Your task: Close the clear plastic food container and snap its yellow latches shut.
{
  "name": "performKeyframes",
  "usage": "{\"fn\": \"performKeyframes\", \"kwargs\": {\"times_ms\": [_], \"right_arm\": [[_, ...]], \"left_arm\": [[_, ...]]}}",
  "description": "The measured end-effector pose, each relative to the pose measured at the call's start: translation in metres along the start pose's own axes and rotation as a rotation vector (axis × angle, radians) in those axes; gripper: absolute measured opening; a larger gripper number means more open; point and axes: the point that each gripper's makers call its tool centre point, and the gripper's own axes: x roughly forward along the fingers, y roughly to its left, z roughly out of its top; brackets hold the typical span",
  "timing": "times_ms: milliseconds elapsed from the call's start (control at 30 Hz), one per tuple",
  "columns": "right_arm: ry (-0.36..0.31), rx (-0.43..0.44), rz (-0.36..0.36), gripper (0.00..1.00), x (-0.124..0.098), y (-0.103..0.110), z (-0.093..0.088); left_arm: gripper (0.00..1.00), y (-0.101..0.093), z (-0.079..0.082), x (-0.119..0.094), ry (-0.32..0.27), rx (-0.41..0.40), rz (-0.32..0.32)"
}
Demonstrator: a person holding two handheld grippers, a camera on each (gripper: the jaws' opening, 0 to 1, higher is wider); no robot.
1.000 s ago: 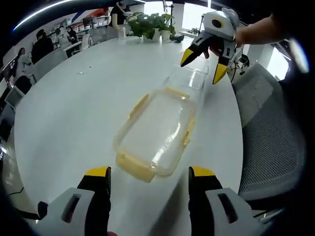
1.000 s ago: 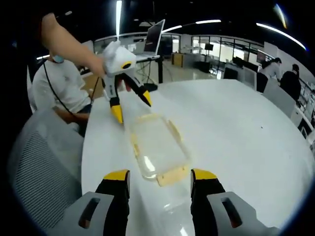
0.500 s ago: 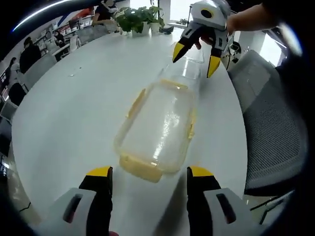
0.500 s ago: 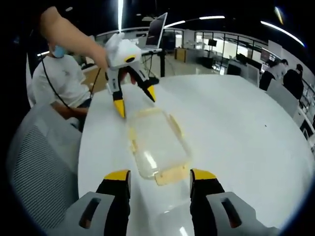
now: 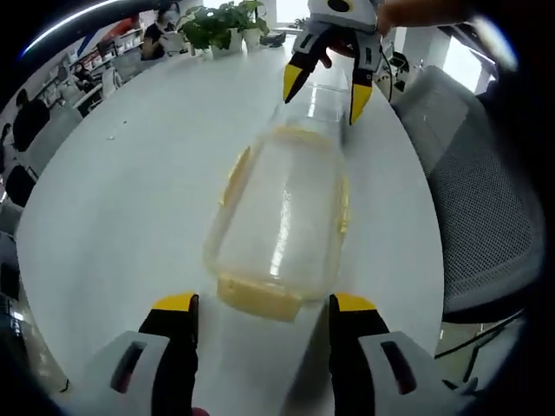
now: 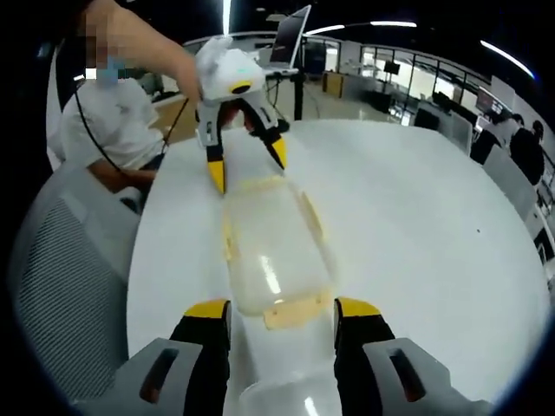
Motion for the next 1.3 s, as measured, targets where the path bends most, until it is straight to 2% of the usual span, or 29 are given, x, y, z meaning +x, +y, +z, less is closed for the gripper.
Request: {"fn": "performKeyframes", "kwargs": {"times_ms": [233, 433, 633, 833, 1067, 1167, 1300], "right_arm": [[0.038, -0.051, 0.027, 0.47, 0.007, -0.002, -0.005], [0.066, -0.062, 0.038, 0.46, 0.013, -0.005, -0.010], [0.132, -0.116, 0.069, 0.47, 0.021, -0.002, -0.021], [0.146, -0.138, 0.083, 0.49, 0.024, -0.003, -0.020], [0.160, -0.137, 0.089, 0.49, 0.027, -0.009, -0.017], [0.174, -0.143, 0.099, 0.49, 0.028, -0.009, -0.018], [0.225, -0.173, 0.101, 0.47, 0.025, -0.009, -0.022]], "left_arm": [[0.60, 0.000, -0.004, 0.005, 0.034, 0.050, -0.021], [0.58, -0.001, -0.004, 0.009, 0.048, 0.076, -0.033], [0.58, -0.001, -0.004, 0.009, 0.049, 0.072, -0.046], [0.57, -0.003, -0.004, 0.009, 0.057, 0.067, -0.066], [0.57, -0.004, -0.003, 0.010, 0.084, 0.122, -0.094], [0.57, -0.004, -0.003, 0.011, 0.093, 0.134, -0.100], [0.56, -0.005, -0.002, 0.012, 0.112, 0.148, -0.105]]}}
